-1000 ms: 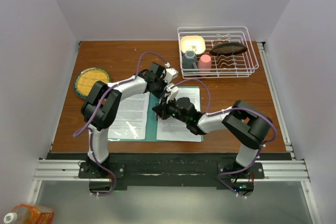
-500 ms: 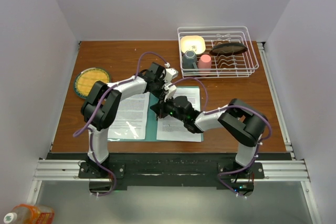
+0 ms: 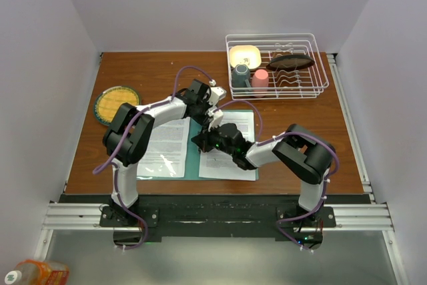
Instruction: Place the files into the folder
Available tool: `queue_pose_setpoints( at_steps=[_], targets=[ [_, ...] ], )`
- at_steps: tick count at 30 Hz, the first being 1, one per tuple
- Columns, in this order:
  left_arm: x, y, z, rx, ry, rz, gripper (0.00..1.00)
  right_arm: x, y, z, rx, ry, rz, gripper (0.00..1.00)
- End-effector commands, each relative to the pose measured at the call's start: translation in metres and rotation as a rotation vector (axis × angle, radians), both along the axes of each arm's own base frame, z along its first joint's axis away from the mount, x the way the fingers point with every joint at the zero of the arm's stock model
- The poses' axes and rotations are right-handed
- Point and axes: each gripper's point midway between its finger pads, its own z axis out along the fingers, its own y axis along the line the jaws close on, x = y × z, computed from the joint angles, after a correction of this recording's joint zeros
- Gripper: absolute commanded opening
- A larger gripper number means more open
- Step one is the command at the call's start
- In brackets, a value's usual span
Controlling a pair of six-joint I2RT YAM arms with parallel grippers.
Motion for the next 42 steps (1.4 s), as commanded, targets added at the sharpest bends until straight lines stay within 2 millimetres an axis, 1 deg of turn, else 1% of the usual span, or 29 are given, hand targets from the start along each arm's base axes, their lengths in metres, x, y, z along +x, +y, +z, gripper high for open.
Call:
queue_pose_setpoints(
  at_steps=[1, 7, 11, 14, 25, 29, 33, 42],
  targets=[
    [-0.028, 0.026, -0.037, 0.090, 0.133, 0.021, 0.34, -0.005, 0.006, 0.009, 0.038, -0.008, 0.033, 0.00],
    [-0.026, 0.028, -0.038, 0.086, 0.138, 0.027, 0.34, -0.019, 0.002, -0.007, 0.003, 0.026, 0.080, 0.00],
    [-0.025, 0.031, -0.038, 0.082, 0.141, 0.031, 0.34, -0.027, -0.008, -0.020, -0.025, 0.051, 0.078, 0.00],
    [-0.024, 0.032, -0.037, 0.079, 0.141, 0.034, 0.34, -0.030, -0.012, -0.026, -0.030, 0.064, 0.078, 0.00],
    [-0.026, 0.034, -0.038, 0.077, 0.144, 0.028, 0.34, -0.036, -0.019, -0.044, -0.070, 0.099, 0.080, 0.00],
    [-0.026, 0.035, -0.037, 0.073, 0.143, 0.028, 0.34, -0.039, -0.027, -0.057, -0.112, 0.121, 0.069, 0.00],
    [-0.026, 0.034, -0.037, 0.070, 0.142, 0.025, 0.34, -0.042, -0.032, -0.066, -0.127, 0.139, 0.059, 0.00],
    [-0.028, 0.034, -0.036, 0.067, 0.144, 0.020, 0.34, -0.041, -0.035, -0.077, -0.154, 0.152, 0.044, 0.00]
  ],
)
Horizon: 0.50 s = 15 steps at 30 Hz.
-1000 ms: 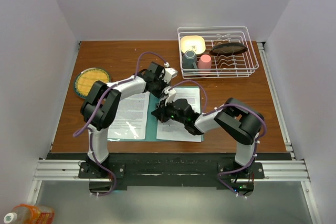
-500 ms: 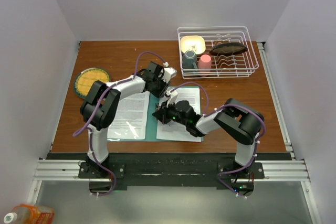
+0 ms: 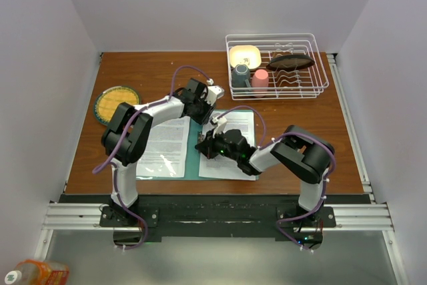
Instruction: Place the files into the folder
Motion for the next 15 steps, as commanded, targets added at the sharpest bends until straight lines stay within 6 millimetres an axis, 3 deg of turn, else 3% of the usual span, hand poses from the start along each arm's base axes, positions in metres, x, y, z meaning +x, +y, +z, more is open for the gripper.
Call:
queue_pose_setpoints(
  at_steps=[1, 15],
  targets=[
    [-0.029, 0.031, -0.036, 0.105, 0.129, 0.018, 0.34, -0.018, -0.022, -0.055, -0.158, 0.105, 0.004, 0.00],
    [-0.029, 0.029, -0.035, 0.088, 0.132, 0.019, 0.33, -0.023, -0.038, -0.078, -0.264, 0.150, -0.028, 0.00]
  ],
)
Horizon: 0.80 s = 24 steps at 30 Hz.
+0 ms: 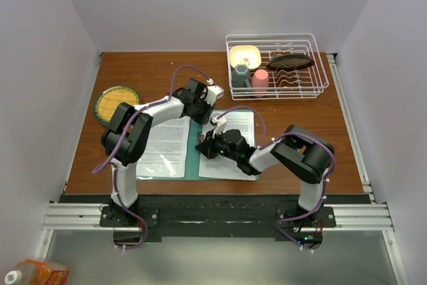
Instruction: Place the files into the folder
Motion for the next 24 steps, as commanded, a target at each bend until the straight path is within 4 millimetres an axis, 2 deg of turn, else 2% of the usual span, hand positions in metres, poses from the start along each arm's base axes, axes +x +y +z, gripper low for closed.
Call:
queue_pose_setpoints(
  at_steps=[1, 24],
  targets=[
    [-0.029, 0.029, -0.035, 0.091, 0.135, 0.019, 0.33, -0.026, -0.039, -0.077, -0.253, 0.150, -0.021, 0.00],
    [-0.030, 0.027, -0.033, 0.079, 0.132, 0.014, 0.34, -0.040, -0.065, -0.114, -0.356, 0.232, -0.083, 0.00]
  ],
)
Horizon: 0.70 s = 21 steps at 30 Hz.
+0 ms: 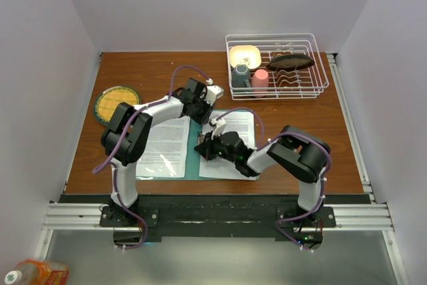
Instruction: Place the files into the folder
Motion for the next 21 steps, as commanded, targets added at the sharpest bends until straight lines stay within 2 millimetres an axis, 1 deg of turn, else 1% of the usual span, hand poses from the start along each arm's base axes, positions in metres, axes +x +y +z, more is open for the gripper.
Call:
queue_pose_setpoints(
  at_steps=[1, 3, 11, 18, 20, 21],
  targets=[
    [-0.031, 0.028, -0.034, 0.092, 0.129, 0.016, 0.34, -0.042, -0.068, -0.105, -0.339, 0.223, -0.048, 0.00],
    [-0.031, 0.027, -0.035, 0.091, 0.132, 0.016, 0.34, -0.045, -0.072, -0.110, -0.343, 0.238, -0.056, 0.00],
    [-0.031, 0.028, -0.035, 0.088, 0.131, 0.015, 0.34, -0.043, -0.070, -0.118, -0.337, 0.255, -0.068, 0.00],
    [-0.031, 0.029, -0.035, 0.087, 0.133, 0.016, 0.33, -0.040, -0.058, -0.114, -0.317, 0.245, -0.035, 0.00],
    [-0.031, 0.030, -0.036, 0.088, 0.134, 0.016, 0.33, -0.043, -0.052, -0.114, -0.294, 0.245, -0.006, 0.00],
    [-0.031, 0.029, -0.035, 0.087, 0.133, 0.016, 0.33, -0.044, -0.045, -0.110, -0.267, 0.240, 0.024, 0.00]
  ],
)
